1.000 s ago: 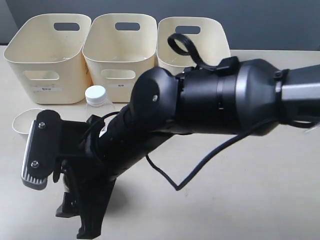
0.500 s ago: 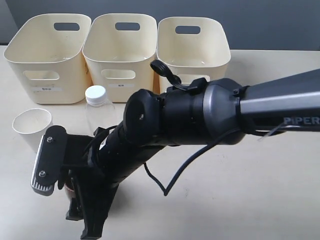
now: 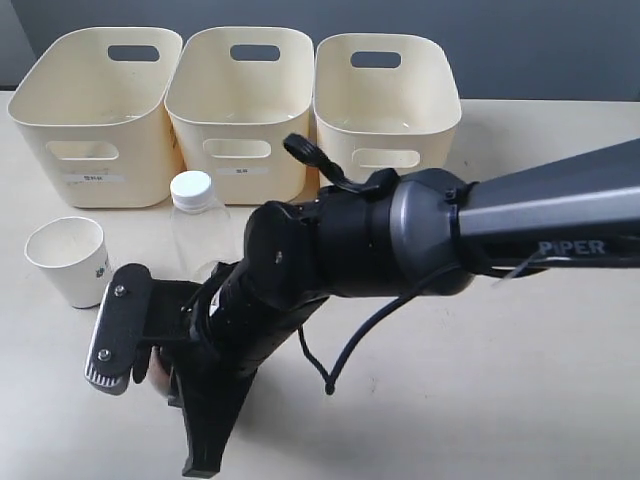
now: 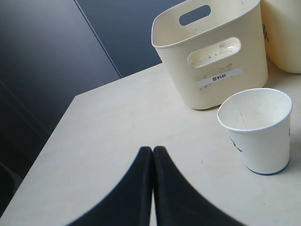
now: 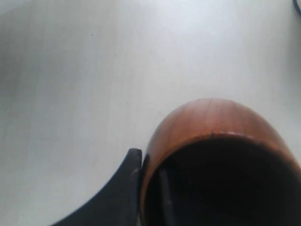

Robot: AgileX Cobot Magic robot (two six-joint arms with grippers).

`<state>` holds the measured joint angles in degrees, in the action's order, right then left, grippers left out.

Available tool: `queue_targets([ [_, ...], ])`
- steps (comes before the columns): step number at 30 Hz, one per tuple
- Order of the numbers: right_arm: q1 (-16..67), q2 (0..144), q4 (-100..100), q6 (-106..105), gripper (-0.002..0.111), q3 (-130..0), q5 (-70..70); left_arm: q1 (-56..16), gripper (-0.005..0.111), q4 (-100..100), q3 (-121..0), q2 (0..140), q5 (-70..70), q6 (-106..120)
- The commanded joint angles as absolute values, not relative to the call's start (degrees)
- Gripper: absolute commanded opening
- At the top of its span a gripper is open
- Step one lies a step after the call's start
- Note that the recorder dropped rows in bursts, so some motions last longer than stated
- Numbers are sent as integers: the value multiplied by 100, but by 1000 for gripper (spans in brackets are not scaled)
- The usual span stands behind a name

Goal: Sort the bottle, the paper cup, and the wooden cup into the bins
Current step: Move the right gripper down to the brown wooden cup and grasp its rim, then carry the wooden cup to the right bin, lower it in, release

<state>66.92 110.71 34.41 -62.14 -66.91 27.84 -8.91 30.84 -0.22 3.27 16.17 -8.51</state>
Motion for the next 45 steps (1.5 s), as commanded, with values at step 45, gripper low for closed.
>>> queue_targets([
  [45, 1938, 10978, 4001, -5548, -1, -9549, 4359, -922, 0, 3077, 0, 308, 1631, -869],
])
